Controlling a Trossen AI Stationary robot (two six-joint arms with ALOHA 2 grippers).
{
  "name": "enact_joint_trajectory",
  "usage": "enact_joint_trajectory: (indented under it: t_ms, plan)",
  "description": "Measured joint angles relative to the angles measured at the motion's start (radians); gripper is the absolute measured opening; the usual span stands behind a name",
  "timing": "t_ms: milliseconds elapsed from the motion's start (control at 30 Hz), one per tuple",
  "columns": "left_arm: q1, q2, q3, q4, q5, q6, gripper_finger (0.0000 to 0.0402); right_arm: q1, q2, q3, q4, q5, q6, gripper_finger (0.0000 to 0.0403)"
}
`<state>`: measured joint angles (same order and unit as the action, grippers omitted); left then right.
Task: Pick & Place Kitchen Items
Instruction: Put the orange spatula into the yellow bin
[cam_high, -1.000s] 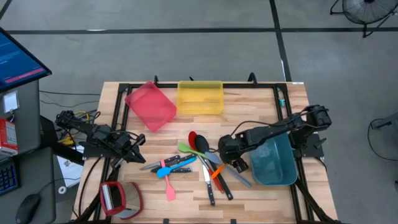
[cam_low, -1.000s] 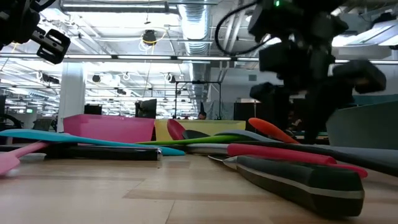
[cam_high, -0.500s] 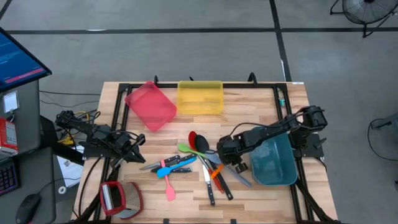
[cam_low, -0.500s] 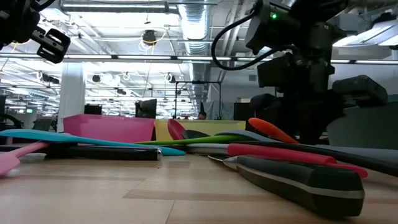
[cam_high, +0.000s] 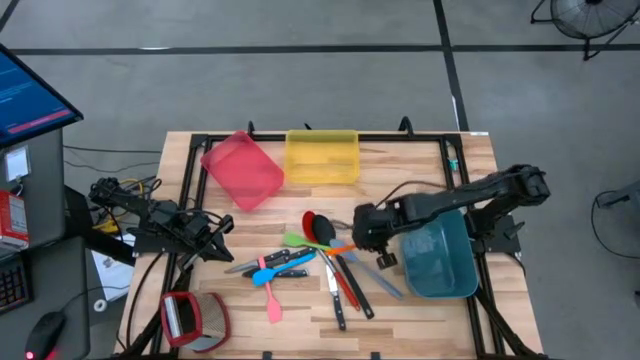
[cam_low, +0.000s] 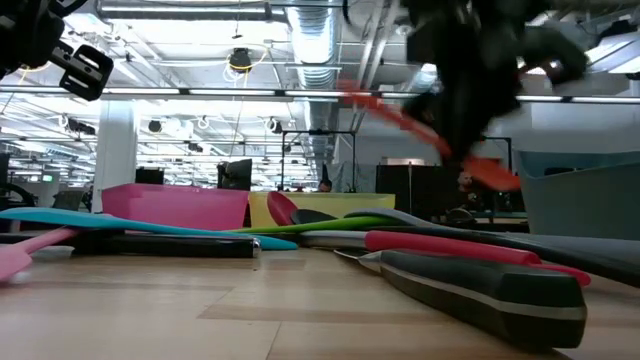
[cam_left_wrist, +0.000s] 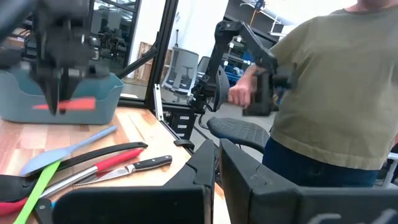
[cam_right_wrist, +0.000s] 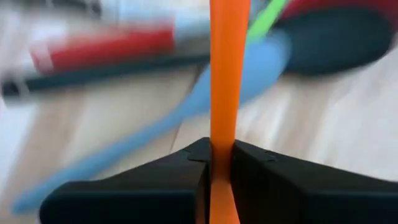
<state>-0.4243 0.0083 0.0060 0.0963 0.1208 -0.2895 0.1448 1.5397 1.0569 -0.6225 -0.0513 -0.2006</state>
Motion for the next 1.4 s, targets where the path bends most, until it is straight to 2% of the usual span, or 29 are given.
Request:
enact_joint_trajectory:
  t_ms: [200, 367, 700, 933, 1200, 1400]
  plan:
    - [0.0, 0.0, 0.0, 0.004, 0.0, 0.0, 0.0008, -0.096, -0.101, 0.144, 0.09, 0.0, 0.0, 0.0022]
    - [0.0, 0.003, 0.0, 0.011, 0.0, 0.0, 0.0008, -0.23, -0.084, 0.256, 0.15, 0.0, 0.0, 0.0022]
    - [0.0, 0.009, 0.0, 0.018, 0.0, 0.0, 0.0008, -0.486, 0.199, 0.477, 0.126, 0.035, -0.027, 0.0022]
    - [0.0, 0.009, 0.0, 0.018, 0.0, 0.0, 0.0008, -0.612, 0.381, 0.546, 0.068, 0.053, -0.038, 0.0022]
    - [0.0, 0.009, 0.0, 0.024, 0.0, 0.0, 0.0008, -0.665, 0.524, 0.547, 0.07, 0.052, -0.045, 0.0023]
    - [0.0, 0.009, 0.0, 0.026, 0.0, 0.0, 0.0008, -0.665, 0.575, 0.547, 0.05, 0.057, -0.038, 0.0029]
